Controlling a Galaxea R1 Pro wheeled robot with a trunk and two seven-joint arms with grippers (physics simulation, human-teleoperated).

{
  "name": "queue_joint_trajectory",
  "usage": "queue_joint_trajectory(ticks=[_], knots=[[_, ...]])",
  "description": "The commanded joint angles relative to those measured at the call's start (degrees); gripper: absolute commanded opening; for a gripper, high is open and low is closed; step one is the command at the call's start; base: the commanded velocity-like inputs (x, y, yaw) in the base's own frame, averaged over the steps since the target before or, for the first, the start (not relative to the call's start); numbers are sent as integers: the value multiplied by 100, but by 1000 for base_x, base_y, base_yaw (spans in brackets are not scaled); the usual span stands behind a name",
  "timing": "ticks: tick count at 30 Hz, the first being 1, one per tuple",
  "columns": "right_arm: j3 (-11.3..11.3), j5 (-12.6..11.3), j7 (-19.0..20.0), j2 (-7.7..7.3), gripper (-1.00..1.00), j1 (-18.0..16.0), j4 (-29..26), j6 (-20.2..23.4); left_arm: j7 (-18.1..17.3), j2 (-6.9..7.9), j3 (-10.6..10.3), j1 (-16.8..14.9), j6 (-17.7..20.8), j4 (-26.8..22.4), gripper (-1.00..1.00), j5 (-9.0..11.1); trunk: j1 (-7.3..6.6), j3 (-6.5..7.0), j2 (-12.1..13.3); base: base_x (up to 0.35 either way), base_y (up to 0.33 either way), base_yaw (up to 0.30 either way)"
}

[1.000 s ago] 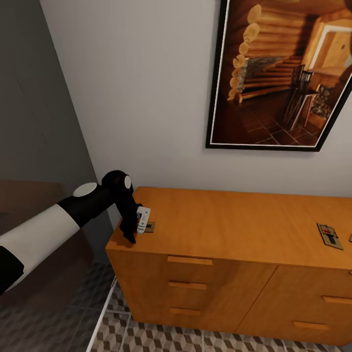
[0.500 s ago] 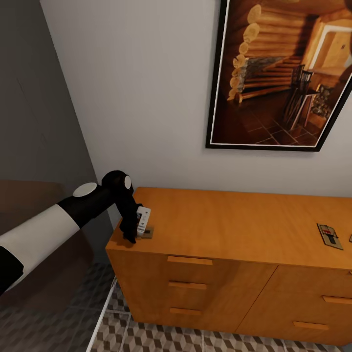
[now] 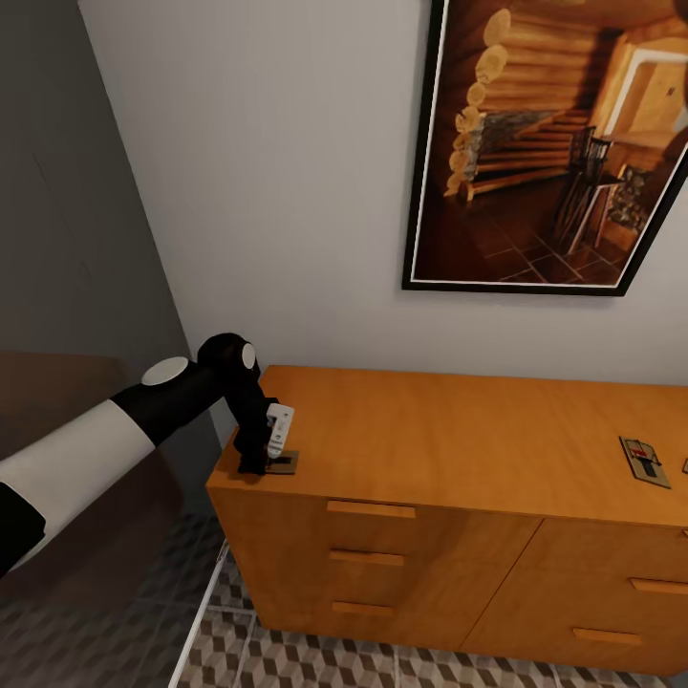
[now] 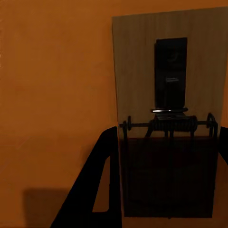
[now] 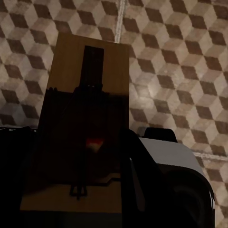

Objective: Take the four mousetraps from the cabinet in the bathroom and place them on the bathroom floor. Make sure all four end up on the same floor surface, and ensure that at least two of them are either under or directly next to the same bathroom sink.

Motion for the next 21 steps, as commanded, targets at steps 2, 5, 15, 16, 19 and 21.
queue_joint_trajectory(ticks=[2, 5, 15, 16, 19, 21], knots=[[46, 11, -43, 2, -100, -3, 6, -8, -6, 6, -83, 325, 64, 335, -100, -53, 1, -7, -1, 0, 0, 0], [46, 11, -43, 2, -100, -3, 6, -8, -6, 4, -80, 325, 64, 331, -100, -49, 1, -7, -1, 0, 0, 0], [44, 11, -43, -4, -100, -3, 6, -8, -13, -8, -46, 325, 64, 232, -100, -54, 1, -7, -1, 0, 0, 0], [45, 11, -43, -4, -100, -3, 6, -8, -17, -8, -42, 325, 64, 203, -100, -54, 1, -7, -1, 0, 0, 0], [46, 11, -43, -1, -100, -3, 6, -8, -28, -9, -34, 325, 64, 126, -100, -54, 1, -7, -1, 0, 0, 0], [46, 11, -43, -2, -100, -3, 6, -8, -41, -9, -22, 325, 68, 29, -100, -52, 1, -7, -1, 0, 0, 0]])
